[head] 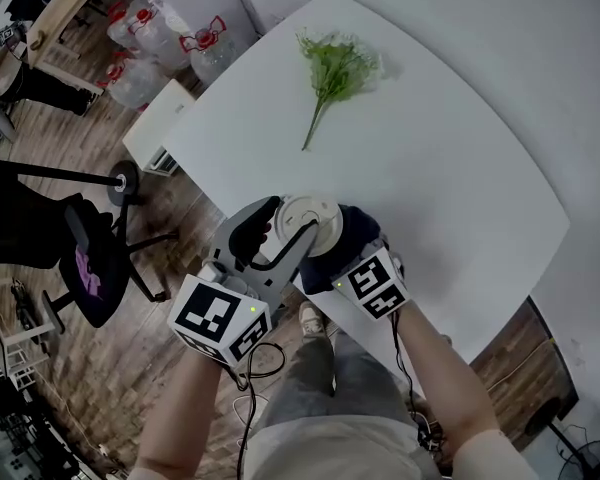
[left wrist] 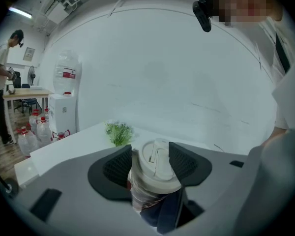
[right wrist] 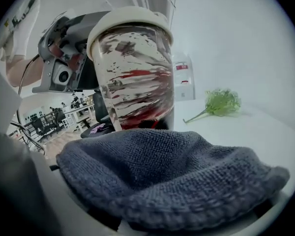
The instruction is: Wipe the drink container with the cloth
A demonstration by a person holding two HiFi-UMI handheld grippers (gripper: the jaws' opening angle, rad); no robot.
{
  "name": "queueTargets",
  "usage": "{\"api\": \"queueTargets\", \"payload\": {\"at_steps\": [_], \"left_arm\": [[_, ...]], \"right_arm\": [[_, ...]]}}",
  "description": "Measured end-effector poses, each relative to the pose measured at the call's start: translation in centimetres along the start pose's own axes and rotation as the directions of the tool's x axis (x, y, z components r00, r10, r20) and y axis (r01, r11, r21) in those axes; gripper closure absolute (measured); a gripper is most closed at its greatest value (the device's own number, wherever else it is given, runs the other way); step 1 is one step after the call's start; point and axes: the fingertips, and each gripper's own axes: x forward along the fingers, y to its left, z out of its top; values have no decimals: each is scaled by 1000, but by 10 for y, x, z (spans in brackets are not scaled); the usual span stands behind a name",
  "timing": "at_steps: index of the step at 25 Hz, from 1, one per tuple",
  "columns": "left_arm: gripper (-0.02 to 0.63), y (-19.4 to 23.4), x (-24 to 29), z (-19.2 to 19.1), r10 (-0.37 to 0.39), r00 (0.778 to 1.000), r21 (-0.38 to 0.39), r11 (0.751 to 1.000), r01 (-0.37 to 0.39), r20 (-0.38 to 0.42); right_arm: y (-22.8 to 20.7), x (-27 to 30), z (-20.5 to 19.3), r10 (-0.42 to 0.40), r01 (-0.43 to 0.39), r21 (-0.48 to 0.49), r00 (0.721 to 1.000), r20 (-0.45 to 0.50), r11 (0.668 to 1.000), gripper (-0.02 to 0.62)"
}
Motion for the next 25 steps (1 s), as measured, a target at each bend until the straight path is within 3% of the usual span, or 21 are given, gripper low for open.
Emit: {"api": "queueTargets", "payload": {"at_steps": [4,9,15,18,25], "left_arm": [[354,-3,1,0,-17,1000,16,1000,17,-5],[354,0,1,-3,-21,1000,-1,1000,21,-5],[353,-2,3,-2,-63,998,1,998,63,-12],[353,-2,5,-3,-83,996,-6,997,83,-11],[351,1,4,-2,-152,988,11,988,152,-24]], "right_arm": [[0,-2,17,-7,8,-11,999,46,1000,249],[5,-16,57,11,0,-153,997,72,988,215],[16,-44,92,84,-54,-184,984,160,981,201],[15,-38,89,121,-90,-180,979,165,980,198],[11,-6,58,163,-149,-179,984,69,972,193]]}}
